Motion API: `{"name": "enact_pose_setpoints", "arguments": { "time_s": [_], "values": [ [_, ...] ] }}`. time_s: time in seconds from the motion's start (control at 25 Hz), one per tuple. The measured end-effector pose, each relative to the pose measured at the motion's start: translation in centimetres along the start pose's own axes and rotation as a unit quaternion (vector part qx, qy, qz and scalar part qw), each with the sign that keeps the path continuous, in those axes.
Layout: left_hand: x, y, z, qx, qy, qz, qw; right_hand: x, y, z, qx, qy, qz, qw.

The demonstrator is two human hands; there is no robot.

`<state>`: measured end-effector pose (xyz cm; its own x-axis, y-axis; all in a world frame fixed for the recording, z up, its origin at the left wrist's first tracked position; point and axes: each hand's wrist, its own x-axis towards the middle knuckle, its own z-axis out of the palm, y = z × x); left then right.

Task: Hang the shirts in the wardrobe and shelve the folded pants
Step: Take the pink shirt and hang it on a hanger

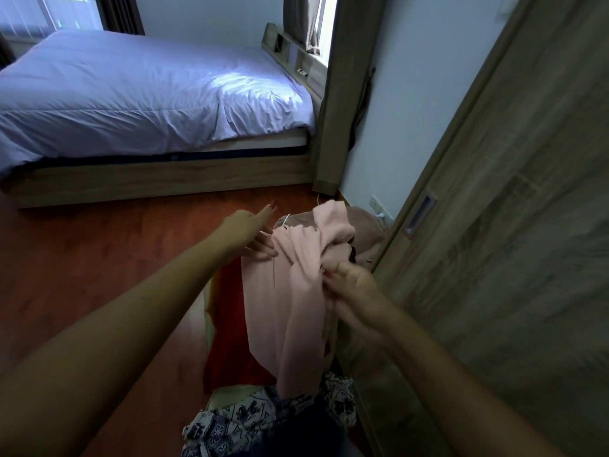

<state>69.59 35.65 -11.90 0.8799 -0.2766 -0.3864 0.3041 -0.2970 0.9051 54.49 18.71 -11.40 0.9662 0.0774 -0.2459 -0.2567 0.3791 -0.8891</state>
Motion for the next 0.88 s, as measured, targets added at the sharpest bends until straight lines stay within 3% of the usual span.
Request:
{"name": "enact_pose_setpoints", "arguments": {
  "time_s": [0.08, 0.16, 0.2, 0.28, 0.32, 0.4, 0.48, 0.6, 0.76, 0.88],
  "values": [
    [1.0, 0.0, 1.3, 0.079, -0.009, -0.027, 0.996, -1.3, 2.0, 0.3, -0.080, -0.067, 0.051, 0.993],
    [1.7, -0.5, 2.6, 0.203, 0.022, 0.003, 0.979, -1.3, 4.3, 0.0, -0.129, -0.110, 0.083, 0.982],
    [2.1, -0.7, 3.1, 0.232, 0.035, 0.021, 0.972, -0.9, 5.4, -0.4, -0.152, -0.113, 0.091, 0.978],
    [2.1, -0.9, 3.4, 0.180, 0.025, 0.048, 0.982, 0.1, 6.7, -1.4, -0.179, -0.048, 0.100, 0.978],
    [1.7, -0.9, 3.3, 0.120, 0.007, 0.062, 0.991, 0.7, 6.7, -2.0, -0.154, 0.015, 0.099, 0.983],
    [0.4, -1.0, 2.8, 0.014, -0.051, 0.095, 0.994, 1.8, 5.7, -3.2, 0.015, 0.131, 0.077, 0.988],
    [-1.2, -1.5, 2.1, -0.027, -0.120, 0.139, 0.983, 2.9, 3.6, -4.1, 0.155, 0.183, 0.048, 0.970],
    [-2.5, -3.2, 1.4, -0.022, -0.206, 0.183, 0.961, 4.2, 1.1, -3.7, 0.190, 0.231, 0.041, 0.953],
    [-3.5, -3.9, 0.5, 0.064, -0.263, 0.182, 0.945, 3.4, -1.1, -2.6, 0.177, 0.221, 0.015, 0.959],
    [-3.3, -3.2, -0.2, 0.160, -0.230, 0.215, 0.936, -0.2, -1.7, -3.0, 0.190, 0.177, 0.000, 0.966]
  ]
}}
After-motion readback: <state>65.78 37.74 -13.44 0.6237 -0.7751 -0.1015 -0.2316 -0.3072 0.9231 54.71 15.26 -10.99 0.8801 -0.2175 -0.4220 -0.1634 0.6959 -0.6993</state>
